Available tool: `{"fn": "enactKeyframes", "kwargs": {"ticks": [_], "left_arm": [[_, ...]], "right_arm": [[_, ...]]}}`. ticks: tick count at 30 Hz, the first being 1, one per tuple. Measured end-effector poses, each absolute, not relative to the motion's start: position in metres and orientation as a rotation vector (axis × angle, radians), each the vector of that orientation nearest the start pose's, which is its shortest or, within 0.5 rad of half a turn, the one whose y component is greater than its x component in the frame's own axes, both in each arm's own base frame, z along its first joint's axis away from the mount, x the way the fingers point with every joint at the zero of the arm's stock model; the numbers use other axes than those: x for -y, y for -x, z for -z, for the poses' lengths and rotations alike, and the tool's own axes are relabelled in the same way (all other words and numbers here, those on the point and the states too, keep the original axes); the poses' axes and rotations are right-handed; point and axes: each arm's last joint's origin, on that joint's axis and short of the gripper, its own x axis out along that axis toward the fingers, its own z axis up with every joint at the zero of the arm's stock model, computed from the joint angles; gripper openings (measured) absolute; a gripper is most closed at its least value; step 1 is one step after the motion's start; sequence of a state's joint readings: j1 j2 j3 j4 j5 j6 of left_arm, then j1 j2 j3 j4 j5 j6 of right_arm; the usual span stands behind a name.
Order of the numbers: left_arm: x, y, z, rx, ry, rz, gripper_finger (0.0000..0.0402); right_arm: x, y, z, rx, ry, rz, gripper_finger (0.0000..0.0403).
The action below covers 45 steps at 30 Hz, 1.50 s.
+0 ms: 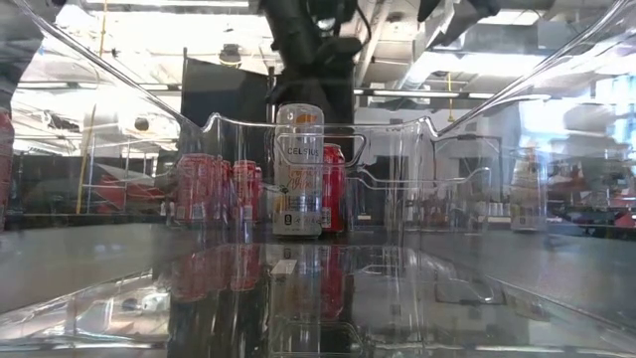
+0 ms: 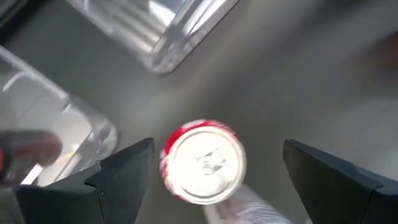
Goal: Sort soda cans
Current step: Put the red white soda can into the left transparent bin
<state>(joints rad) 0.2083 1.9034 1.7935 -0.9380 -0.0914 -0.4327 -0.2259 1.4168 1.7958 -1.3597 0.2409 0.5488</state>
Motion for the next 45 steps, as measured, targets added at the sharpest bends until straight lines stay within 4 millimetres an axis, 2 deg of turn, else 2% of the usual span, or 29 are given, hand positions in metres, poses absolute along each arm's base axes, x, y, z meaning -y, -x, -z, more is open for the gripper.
{"fn": "enactKeyframes", "kwargs": {"ticks": [3, 13, 27, 31, 35, 40, 42, 45], "left_arm": [[-0.087, -0.395, -0.294, -1.032, 0.457, -0.519, 0.0349], [-0.086, -0.395, -0.295, -1.014, 0.441, -0.531, 0.0354], [-0.083, -0.415, -0.255, -1.105, 0.443, -0.561, 0.0354], [-0.083, -0.414, -0.251, -1.131, 0.456, -0.577, 0.0339], [-0.083, -0.414, -0.251, -1.128, 0.461, -0.585, 0.0299], [-0.083, -0.413, -0.254, -1.143, 0.458, -0.585, 0.0296], [-0.083, -0.412, -0.261, -1.168, 0.443, -0.582, 0.0296], [-0.085, -0.407, -0.287, -1.185, 0.431, -0.578, 0.0296]], "right_arm": [[0.059, -0.234, -0.429, -0.858, -0.462, 0.671, 0.0384], [0.059, -0.238, -0.43, -0.836, -0.44, 0.653, 0.0384], [0.046, -0.24, -0.43, -0.847, -0.434, 0.619, 0.0384], [0.045, -0.24, -0.43, -0.842, -0.419, 0.633, 0.0384], [0.045, -0.24, -0.43, -0.841, -0.411, 0.639, 0.0384], [0.045, -0.24, -0.43, -0.837, -0.401, 0.656, 0.0384], [0.045, -0.239, -0.43, -0.842, -0.4, 0.657, 0.0384], [0.045, -0.238, -0.429, -0.859, -0.397, 0.66, 0.0384]]}}
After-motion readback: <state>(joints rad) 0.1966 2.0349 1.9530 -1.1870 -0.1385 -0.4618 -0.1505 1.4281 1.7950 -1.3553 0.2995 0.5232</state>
